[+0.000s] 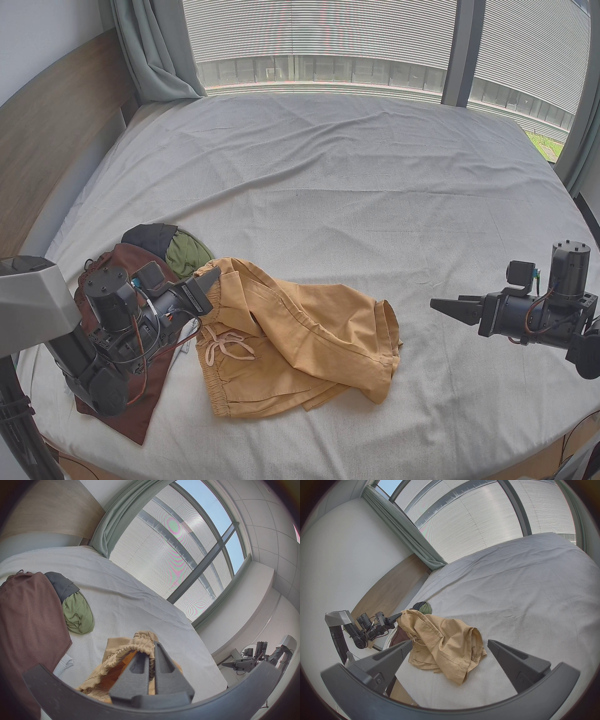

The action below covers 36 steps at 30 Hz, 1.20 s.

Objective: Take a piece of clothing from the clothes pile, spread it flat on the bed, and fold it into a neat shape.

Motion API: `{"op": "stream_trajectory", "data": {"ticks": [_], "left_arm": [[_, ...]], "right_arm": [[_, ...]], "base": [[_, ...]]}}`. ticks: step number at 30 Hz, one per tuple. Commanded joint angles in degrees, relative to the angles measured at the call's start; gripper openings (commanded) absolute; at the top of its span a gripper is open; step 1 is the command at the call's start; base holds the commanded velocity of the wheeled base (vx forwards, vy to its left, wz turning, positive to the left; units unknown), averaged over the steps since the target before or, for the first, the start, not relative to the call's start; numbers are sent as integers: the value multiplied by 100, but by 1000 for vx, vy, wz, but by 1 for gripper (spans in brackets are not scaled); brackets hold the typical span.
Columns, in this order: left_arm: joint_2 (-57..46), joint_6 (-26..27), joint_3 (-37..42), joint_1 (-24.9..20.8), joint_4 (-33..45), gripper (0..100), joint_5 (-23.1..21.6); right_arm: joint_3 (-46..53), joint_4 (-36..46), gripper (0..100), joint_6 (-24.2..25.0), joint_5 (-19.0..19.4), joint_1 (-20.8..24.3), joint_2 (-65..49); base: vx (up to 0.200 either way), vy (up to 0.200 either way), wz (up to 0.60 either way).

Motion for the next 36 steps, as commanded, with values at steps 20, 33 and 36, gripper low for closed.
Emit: {"op": "stream_trajectory", "data": {"ticks": [20,33,36], "left_arm": [[57,-3,-2,85,-1,0,-6],[48,-3,15,234,-1,0,-138],[48,-3,15,252,-1,0,-156]], "right_arm": [[-9,-1004,100,531,-42,354,1318],[0,-1488,100,935,-86,530,1960],[0,-1585,100,944,-86,530,2092]], "base": [[0,0,0],[0,0,0],[0,0,0]]}}
